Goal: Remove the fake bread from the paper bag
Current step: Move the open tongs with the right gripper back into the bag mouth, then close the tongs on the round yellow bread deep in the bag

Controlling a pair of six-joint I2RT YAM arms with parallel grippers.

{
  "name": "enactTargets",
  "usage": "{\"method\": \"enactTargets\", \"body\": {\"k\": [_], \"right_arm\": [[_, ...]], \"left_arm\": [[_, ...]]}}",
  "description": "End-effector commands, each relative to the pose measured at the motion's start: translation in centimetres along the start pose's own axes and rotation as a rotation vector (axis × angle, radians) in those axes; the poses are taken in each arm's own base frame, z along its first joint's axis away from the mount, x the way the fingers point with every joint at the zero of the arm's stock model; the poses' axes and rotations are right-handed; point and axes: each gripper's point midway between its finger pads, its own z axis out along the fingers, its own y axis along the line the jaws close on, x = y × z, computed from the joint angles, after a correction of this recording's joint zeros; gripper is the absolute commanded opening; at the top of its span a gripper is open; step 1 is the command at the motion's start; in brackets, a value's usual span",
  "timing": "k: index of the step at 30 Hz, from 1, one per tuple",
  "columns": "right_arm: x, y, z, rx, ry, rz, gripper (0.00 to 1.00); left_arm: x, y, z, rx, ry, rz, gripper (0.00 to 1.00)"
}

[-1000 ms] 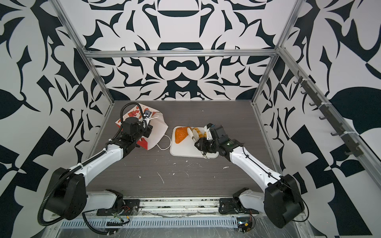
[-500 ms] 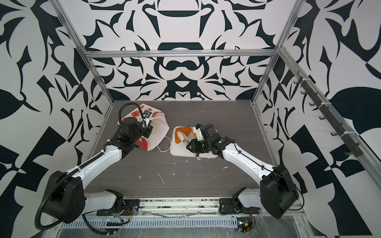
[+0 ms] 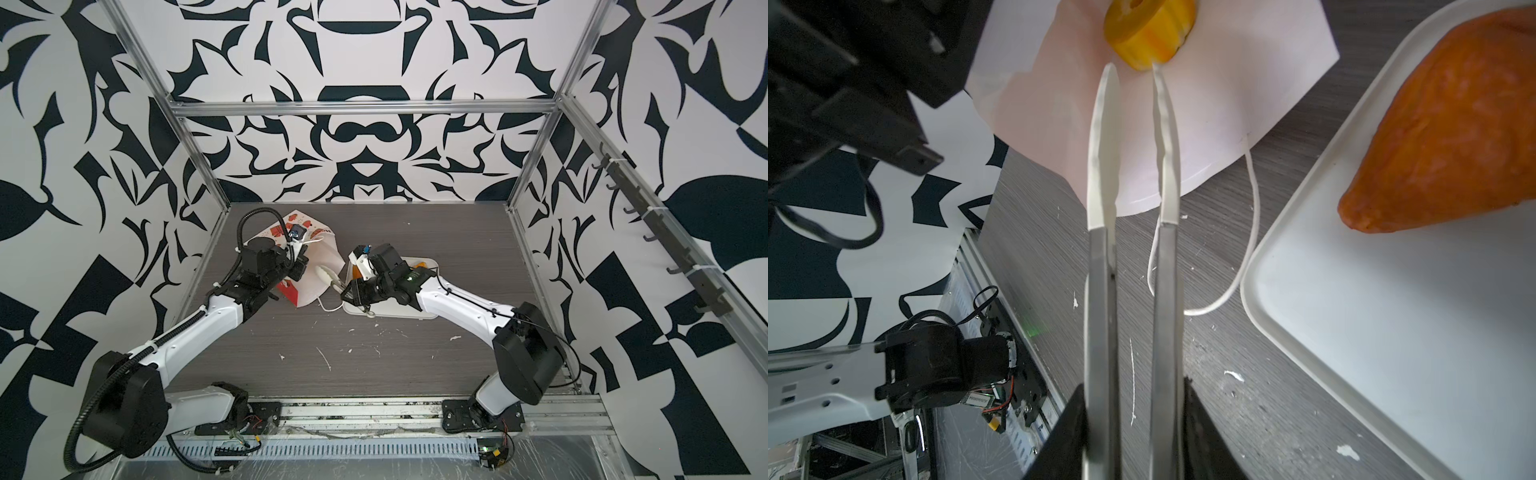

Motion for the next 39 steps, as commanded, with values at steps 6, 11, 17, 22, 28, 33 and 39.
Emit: {"method": "enactTargets", "body": {"k": [6,11,17,22,28,33,39], "right_arm": [[-3.9,3.0,2.5,-0.058,-0.050,-0.118,0.42],[-4.7,2.4,4.3,-0.040,-0.052,-0.103,0.45],[-5.5,1.9,5.4,-0.024,-0.066,-0.081,0.47],[-5.7,1.8,6.3,-0.050,-0.059,-0.051,0.50],[-6.1,1.8,7.2,-0.088,-0.059,-0.010,0.50],[-6.5,1.6,8.1,-0.112,-0.051,0.022,0.51],[-6.8,1.2,8.9,-0.107,-0.044,0.046,0.51]], "left_arm": [[-2.0,-0.8,-0.6,0.045,-0.054,0.004,0.00],[-2.4,-1.2,-1.0,0.066,-0.076,0.007,0.00],[-2.8,-1.4,-1.4,0.079,-0.095,0.002,0.00],[-2.7,-1.7,-1.3,0.092,-0.093,0.001,0.00],[-2.7,-2.0,-1.4,0.100,-0.094,0.002,0.00],[-2.7,-2.2,-1.4,0.109,-0.096,0.004,0.00],[-2.6,-2.5,-1.4,0.117,-0.095,0.007,0.00]]}}
